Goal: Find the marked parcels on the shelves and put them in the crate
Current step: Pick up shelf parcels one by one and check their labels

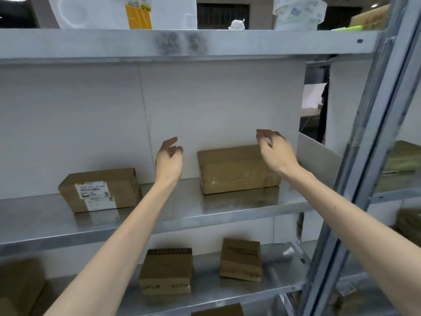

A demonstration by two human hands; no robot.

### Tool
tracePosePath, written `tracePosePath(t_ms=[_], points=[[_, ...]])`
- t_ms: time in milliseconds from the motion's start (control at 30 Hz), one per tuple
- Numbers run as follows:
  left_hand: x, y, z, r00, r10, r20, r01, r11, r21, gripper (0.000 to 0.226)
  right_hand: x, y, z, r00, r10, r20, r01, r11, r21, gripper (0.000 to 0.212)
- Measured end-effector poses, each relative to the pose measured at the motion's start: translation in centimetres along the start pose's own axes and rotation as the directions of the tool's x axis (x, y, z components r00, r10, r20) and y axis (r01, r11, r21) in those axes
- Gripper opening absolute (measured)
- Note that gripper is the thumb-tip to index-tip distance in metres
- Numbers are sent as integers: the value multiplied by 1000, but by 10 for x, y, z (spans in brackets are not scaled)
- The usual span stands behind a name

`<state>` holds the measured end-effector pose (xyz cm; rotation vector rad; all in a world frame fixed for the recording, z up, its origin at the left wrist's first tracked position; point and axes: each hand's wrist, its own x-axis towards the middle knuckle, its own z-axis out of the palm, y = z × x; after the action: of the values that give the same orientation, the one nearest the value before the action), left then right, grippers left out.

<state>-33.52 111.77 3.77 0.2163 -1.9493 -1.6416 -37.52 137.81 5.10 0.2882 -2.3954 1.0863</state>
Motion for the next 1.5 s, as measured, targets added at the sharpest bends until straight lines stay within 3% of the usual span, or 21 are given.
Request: tracePosePath(t_ms=[100,333,433,567,833,1133,1300,1500], points=[[-10,-5,16,992,-119,-41,118,992,-47,37,4,19,-6,999,42,-17,-41,999,33,40],[-28,-17,38,960,-279,-8,278,956,-90,34,12,63,-14,954,301,3,-296,936,192,43],[-35,-20,49,942,-331,52,334,939,-81,37,13,76,-14,904,417,98,-425,846,323,44],[-44,-21,60,927,-360,105,371,921,-121,23,14,91,-11,819,527,226,-563,664,493,35],[-47,-25,52,926,-372,63,377,921,-99,30,5,101,-15,849,454,272,-526,672,521,35],[-56,-20,35,958,-288,10,283,936,-208,27,-8,92,-19,910,349,222,-408,664,627,29],[-58,-17,25,948,-317,-33,293,908,-300,27,-9,93,-22,910,314,271,-413,630,658,31],[-69,-25,18,949,-312,-37,290,915,-279,28,-23,100,-20,897,318,306,-441,618,651,26]])
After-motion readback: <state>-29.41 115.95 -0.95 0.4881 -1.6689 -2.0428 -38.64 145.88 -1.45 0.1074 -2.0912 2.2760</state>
